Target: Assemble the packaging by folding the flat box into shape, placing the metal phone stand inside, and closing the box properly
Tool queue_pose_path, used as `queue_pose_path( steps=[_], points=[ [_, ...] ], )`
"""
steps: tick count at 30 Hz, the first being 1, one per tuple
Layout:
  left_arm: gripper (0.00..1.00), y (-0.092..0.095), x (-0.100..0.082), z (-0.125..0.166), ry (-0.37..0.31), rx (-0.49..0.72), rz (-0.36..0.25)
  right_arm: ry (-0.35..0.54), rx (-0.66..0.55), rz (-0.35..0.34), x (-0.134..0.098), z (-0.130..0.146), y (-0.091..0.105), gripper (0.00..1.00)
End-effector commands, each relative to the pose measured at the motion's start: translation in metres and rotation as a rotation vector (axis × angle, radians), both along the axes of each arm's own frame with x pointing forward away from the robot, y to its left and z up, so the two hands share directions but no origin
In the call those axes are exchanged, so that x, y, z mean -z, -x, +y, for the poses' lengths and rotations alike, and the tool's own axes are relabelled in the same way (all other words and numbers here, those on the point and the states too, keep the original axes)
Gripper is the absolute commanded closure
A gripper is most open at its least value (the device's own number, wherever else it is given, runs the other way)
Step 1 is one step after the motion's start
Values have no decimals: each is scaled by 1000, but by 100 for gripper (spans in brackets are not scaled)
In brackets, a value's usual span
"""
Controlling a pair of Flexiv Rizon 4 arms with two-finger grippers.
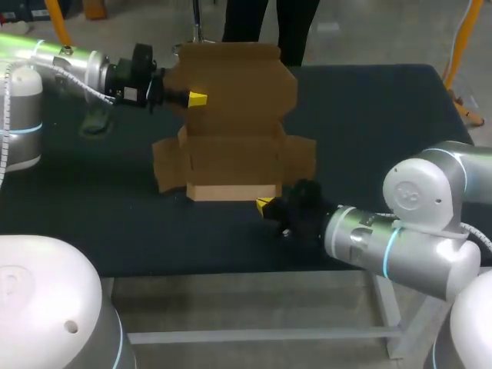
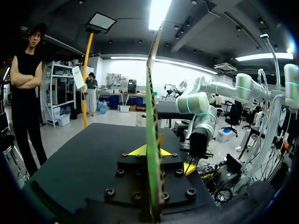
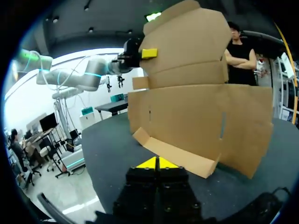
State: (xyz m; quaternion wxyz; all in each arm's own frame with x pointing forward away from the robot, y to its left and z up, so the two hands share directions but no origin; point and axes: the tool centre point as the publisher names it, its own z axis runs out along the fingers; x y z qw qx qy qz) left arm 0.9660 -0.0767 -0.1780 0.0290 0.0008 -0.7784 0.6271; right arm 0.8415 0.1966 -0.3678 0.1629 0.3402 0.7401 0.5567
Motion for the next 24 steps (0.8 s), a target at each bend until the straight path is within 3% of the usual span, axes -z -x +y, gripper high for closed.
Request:
queue_pose_path(
  steps=[1,24],
  points=[
    [100,0,0,1,-2,3,1,15,43,-10,17,32,-21,100],
    [100,0,0,1,-2,3,1,70,69,5,46,58,-56,100]
  ],
)
